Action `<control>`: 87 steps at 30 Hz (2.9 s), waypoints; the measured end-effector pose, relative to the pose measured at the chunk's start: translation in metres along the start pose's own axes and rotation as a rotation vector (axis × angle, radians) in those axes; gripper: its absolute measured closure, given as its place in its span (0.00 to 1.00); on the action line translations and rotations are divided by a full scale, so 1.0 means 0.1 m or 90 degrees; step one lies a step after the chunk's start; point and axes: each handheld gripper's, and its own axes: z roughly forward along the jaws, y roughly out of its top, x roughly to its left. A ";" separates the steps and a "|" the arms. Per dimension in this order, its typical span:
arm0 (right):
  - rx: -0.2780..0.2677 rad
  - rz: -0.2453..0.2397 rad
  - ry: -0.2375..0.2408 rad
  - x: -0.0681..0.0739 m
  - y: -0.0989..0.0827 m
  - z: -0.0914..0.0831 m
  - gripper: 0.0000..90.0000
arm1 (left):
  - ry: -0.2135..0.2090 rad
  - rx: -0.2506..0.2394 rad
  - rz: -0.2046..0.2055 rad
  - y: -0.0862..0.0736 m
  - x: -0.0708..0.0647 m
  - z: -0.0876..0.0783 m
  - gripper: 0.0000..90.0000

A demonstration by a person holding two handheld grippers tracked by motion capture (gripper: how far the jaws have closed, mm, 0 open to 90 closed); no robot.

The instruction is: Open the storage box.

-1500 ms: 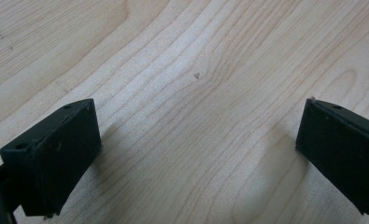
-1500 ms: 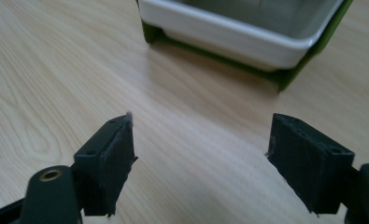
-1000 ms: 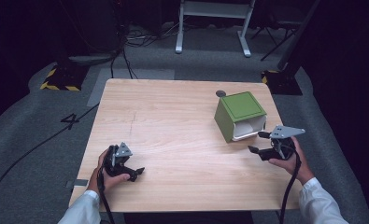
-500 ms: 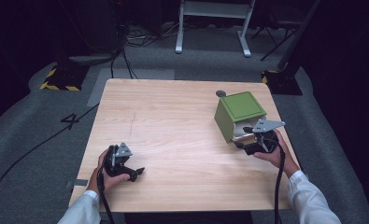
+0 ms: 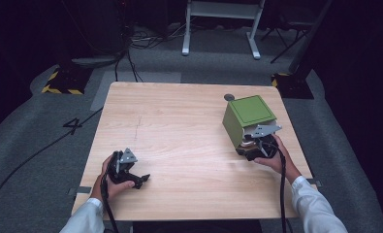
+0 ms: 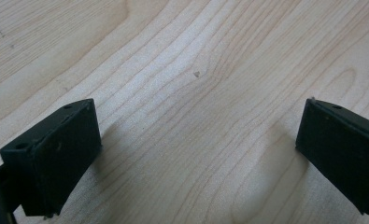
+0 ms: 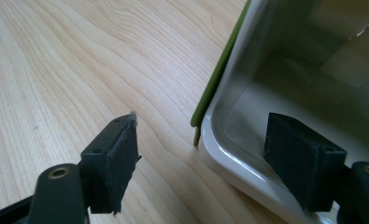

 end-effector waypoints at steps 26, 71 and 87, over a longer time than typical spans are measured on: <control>0.028 0.003 -0.002 0.07 -0.16 -0.09 0.67 | 0.000 0.000 0.000 0.00 0.00 0.00 0.00; 0.024 -0.019 0.035 0.34 -0.37 -0.35 0.71 | -0.001 0.000 -0.003 -0.01 -0.01 0.00 0.00; 0.020 -0.019 0.041 0.36 -0.40 -0.40 0.71 | 0.000 0.001 -0.006 -0.01 -0.01 -0.01 0.00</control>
